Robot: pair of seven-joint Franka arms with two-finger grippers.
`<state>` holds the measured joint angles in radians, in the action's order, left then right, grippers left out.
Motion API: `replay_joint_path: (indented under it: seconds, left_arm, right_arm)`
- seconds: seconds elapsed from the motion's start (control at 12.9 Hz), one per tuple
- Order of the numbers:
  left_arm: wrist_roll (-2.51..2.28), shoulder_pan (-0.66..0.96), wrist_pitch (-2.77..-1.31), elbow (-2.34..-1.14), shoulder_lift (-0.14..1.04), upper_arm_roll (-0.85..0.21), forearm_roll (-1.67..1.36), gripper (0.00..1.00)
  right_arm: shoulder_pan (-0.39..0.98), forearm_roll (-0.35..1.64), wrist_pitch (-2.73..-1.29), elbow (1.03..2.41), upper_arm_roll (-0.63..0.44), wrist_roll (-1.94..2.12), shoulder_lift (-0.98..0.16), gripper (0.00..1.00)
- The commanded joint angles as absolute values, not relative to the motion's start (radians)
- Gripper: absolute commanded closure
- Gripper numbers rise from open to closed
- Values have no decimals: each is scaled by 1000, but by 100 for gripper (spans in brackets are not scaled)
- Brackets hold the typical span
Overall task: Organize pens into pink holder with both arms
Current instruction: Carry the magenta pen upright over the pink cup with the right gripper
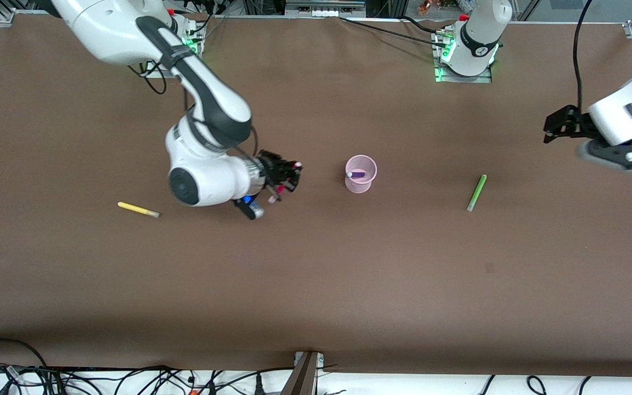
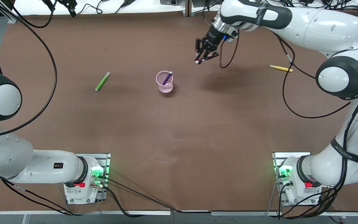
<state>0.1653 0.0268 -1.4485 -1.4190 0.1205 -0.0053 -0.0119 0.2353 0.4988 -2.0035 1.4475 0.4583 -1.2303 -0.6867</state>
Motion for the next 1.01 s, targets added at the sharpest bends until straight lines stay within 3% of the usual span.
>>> replay_joint_path:
  seconds: [0.0, 0.08, 0.54, 0.93]
  left_arm:
    - [20, 48, -1650, -1667, -65, 55, -66, 0]
    - [15, 46, -1673, -1699, -87, 55, -66, 0]
    - [11, 32, -1601, -1598, -12, 49, 15, 0]
    - [14, 46, -1600, -1597, -12, 38, 37, 0]
  right_arm:
    - [325, 671, -2144, 1431, 454, -1325, -713, 95]
    - [368, 724, -2207, 1430, 454, -1327, -722, 95]
    - [514, 798, -2448, 1353, 454, -1465, -779, 95]
    - [540, 923, -2528, 1353, 453, -1516, -818, 91]
